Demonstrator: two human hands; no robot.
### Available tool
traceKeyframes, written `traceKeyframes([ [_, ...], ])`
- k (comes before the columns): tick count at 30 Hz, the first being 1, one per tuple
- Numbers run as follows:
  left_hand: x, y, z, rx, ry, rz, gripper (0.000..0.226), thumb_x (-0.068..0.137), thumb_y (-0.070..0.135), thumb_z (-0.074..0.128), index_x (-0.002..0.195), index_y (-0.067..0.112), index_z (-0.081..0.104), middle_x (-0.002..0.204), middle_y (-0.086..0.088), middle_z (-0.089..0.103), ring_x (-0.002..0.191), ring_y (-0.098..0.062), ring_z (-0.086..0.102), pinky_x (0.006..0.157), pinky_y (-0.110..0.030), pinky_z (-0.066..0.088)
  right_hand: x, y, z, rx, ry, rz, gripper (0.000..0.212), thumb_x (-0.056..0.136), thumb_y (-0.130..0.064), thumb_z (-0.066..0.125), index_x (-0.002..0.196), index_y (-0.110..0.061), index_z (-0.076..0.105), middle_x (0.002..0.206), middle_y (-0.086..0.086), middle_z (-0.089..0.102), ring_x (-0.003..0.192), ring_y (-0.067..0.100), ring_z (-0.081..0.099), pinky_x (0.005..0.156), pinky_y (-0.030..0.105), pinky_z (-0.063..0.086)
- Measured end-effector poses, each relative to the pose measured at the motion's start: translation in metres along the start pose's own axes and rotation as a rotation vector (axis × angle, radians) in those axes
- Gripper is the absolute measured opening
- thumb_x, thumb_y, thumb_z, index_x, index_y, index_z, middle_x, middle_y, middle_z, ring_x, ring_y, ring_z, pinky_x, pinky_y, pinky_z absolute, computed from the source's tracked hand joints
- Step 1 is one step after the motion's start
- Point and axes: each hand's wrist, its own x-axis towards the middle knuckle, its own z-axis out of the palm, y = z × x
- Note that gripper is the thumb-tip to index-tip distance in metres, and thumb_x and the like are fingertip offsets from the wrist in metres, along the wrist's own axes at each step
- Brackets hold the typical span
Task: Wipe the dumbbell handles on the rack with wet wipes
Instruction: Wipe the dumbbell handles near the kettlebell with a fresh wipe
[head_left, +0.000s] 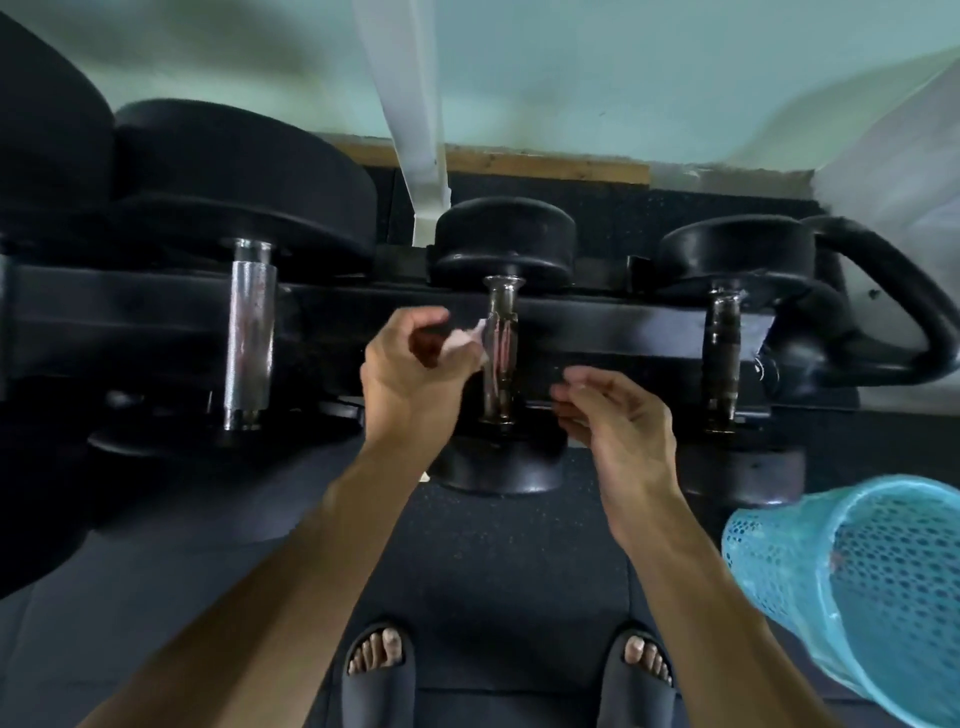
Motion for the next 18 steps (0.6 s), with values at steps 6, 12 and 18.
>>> traceKeyframes([
  [6,0.053,0.005,0.026,-0.082,0.085,-0.202,0.007,0.080,0.023,0.081,0.077,0.025,0.075,0.072,0.005,0.072,0.078,-0.015,0.071,0.077,-0.024,0.056,-0.013,0.036,-0.003,-0.027,0.028,-0.010,0.010,0.088,-0.021,0.074,0.096,-0.025,0.077,0.095,-0.012,0.076,0.089,-0.007,0.068,0.072,0.004,0.046],
  [12,0.037,0.001,0.027,-0.278,-0.171,-0.360,0.023,0.092,0.038,0.068,0.075,0.024,0.076,0.084,0.004,0.077,0.087,-0.015,0.074,0.096,-0.040,0.055,-0.018,0.042,0.009,-0.079,-0.045,-0.002,0.032,0.076,-0.044,0.078,0.105,-0.037,0.070,0.107,-0.017,0.070,0.103,-0.007,0.062,0.076,0.002,0.045],
  [18,0.044,0.002,0.025,-0.388,-0.149,-0.410,0.009,0.086,0.008,0.074,0.092,0.015,0.073,0.091,-0.002,0.076,0.087,-0.016,0.074,0.089,-0.035,0.059,-0.019,0.047,0.007,-0.105,-0.078,-0.005,0.051,0.059,-0.065,0.072,0.105,-0.044,0.066,0.117,-0.017,0.068,0.114,-0.004,0.059,0.096,0.015,0.045],
])
